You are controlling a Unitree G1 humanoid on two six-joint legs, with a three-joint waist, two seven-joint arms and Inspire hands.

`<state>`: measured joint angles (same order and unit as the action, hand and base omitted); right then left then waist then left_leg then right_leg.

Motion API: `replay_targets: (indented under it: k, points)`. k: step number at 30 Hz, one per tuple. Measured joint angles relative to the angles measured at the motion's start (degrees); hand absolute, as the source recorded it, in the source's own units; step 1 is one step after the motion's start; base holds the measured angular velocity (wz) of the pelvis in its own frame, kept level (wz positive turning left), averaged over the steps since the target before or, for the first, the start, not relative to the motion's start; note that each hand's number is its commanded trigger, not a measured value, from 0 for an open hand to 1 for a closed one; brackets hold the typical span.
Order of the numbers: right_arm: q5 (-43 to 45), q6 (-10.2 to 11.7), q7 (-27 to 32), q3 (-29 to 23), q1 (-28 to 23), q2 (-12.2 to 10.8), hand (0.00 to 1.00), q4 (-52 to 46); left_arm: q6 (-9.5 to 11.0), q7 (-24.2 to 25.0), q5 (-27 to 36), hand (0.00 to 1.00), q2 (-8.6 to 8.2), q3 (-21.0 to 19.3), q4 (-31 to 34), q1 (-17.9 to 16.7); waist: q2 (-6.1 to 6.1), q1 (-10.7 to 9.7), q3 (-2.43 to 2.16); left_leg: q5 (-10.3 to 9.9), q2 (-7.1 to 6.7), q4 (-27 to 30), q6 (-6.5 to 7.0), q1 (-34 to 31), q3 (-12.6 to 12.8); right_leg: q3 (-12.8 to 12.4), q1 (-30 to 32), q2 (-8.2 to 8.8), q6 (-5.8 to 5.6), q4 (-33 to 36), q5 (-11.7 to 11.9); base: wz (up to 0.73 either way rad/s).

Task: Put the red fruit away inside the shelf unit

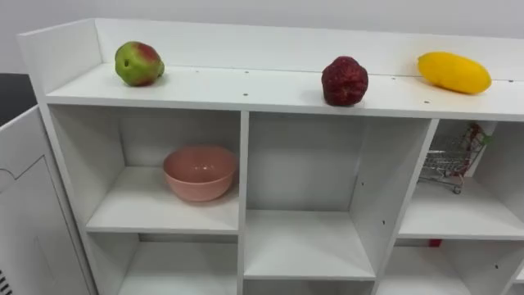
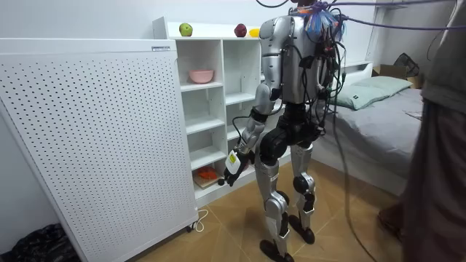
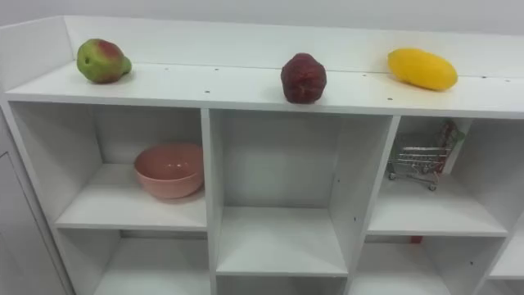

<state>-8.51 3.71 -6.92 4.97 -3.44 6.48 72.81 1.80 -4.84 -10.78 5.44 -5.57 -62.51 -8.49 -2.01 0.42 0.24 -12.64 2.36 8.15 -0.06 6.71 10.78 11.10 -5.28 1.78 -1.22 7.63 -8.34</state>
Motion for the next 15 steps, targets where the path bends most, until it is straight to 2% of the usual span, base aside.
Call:
replay_targets:
  k: [8, 11, 12, 15]
  points:
    - [-0.24, -0.08, 0.15, -0.01, -0.02, -0.17, 0.00, 0.05, 0.15, -0.96, -0.01, 0.00, 0.02, -0.41, -0.13, -0.05, -0.25, 0.05, -0.23, 0.00, 0.00, 0.00, 0.00, 0.06, -0.01, -0.03, 0.04, -0.01, 0.00, 0.01, 0.00, 0.00]
    - [-2.68, -0.14, 1.78, -0.08, -0.19, -0.51, 0.00, 0.63, 0.20, -1.28, -0.01, 0.00, -0.01, -0.55, -0.72, 0.12, -0.26, -0.01, -0.02, 0.00, 0.00, -0.11, 0.00, 0.80, -0.01, -0.18, -0.70, -0.03, 0.00, 0.02, 0.00, 0.00]
    - [-2.95, -0.17, 2.64, -0.27, -0.19, -0.54, 0.00, 0.48, 0.21, -1.30, -0.05, 0.00, -0.01, -0.41, -0.72, 0.05, -0.15, 0.00, -0.08, 0.00, -0.01, -0.29, 0.00, 1.06, -0.01, -0.19, -0.84, -0.02, -0.01, 0.11, -0.01, 0.00]
    - [-2.10, -0.26, 4.20, -3.11, -0.35, -0.58, 0.00, -0.22, 0.57, -1.26, -0.23, 0.00, -0.03, -1.51, -0.50, -0.43, -0.16, 0.02, -0.07, 0.01, -0.03, -0.28, 0.01, 1.05, 0.00, -0.22, -0.80, 0.01, -0.01, 0.13, -0.01, 0.00]
